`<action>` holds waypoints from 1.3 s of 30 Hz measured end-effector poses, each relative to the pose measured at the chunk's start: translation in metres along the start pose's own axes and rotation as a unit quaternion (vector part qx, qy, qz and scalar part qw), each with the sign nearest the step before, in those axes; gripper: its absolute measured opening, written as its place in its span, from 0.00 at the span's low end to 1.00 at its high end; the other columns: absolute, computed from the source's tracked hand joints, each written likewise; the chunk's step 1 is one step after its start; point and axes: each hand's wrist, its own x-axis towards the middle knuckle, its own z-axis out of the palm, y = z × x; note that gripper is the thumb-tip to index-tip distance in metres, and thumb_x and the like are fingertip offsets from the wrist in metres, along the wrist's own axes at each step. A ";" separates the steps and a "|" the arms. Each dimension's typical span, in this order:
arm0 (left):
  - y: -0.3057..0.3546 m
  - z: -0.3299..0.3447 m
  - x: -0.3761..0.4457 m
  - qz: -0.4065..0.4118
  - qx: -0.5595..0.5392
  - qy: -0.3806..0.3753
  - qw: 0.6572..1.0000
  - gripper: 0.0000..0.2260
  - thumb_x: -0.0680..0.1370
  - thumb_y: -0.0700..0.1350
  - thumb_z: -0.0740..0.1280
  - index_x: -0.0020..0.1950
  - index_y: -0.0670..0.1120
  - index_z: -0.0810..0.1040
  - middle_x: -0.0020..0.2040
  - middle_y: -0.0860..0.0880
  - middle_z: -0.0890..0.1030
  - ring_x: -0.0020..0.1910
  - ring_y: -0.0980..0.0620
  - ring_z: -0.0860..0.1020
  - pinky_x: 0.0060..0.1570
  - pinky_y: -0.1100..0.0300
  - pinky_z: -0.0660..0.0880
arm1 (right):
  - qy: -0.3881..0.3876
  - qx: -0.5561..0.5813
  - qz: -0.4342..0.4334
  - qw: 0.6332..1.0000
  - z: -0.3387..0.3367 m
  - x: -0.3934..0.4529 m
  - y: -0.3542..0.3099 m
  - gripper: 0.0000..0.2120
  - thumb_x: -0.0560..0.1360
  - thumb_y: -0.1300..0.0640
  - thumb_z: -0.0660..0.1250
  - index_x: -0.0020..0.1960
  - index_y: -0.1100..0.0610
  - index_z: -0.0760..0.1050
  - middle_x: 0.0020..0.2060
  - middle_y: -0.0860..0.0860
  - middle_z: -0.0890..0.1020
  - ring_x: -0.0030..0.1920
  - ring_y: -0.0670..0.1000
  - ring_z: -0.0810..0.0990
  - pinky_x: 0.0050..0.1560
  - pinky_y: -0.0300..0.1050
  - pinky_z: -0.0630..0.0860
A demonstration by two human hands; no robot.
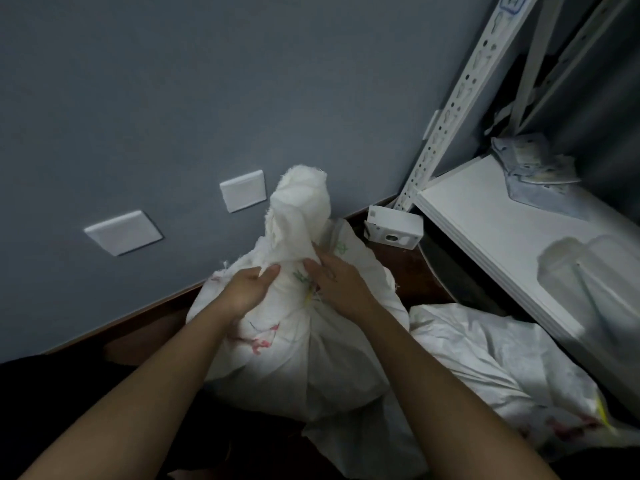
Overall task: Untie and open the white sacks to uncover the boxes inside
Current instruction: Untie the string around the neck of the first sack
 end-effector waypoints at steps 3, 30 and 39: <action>-0.002 0.009 -0.015 0.048 0.001 0.161 0.986 0.20 0.70 0.48 0.64 0.58 0.39 0.72 0.53 0.39 0.77 0.57 0.40 0.75 0.57 0.53 0.71 | -0.039 -0.108 -0.037 0.993 0.018 -0.002 0.009 0.20 0.81 0.47 0.57 0.69 0.54 0.72 0.64 0.53 0.77 0.63 0.53 0.75 0.63 0.42 0.69; -0.056 0.024 0.013 0.337 0.489 0.026 0.804 0.29 0.70 0.62 0.65 0.66 0.48 0.71 0.63 0.43 0.77 0.56 0.41 0.79 0.53 0.41 0.75 | -0.134 -0.258 0.086 0.953 -0.006 0.015 0.049 0.53 0.68 0.40 0.73 0.79 0.50 0.42 0.73 0.47 0.65 0.72 0.50 0.65 0.70 0.57 0.49; -0.037 0.004 0.017 0.513 0.469 0.153 0.702 0.11 0.72 0.41 0.60 0.51 0.46 0.79 0.53 0.44 0.79 0.54 0.43 0.74 0.64 0.41 0.67 | 0.087 -0.014 0.097 0.991 0.029 -0.038 0.036 0.04 0.74 0.45 0.69 0.48 0.41 0.79 0.29 0.40 0.76 0.36 0.41 0.74 0.55 0.50 0.72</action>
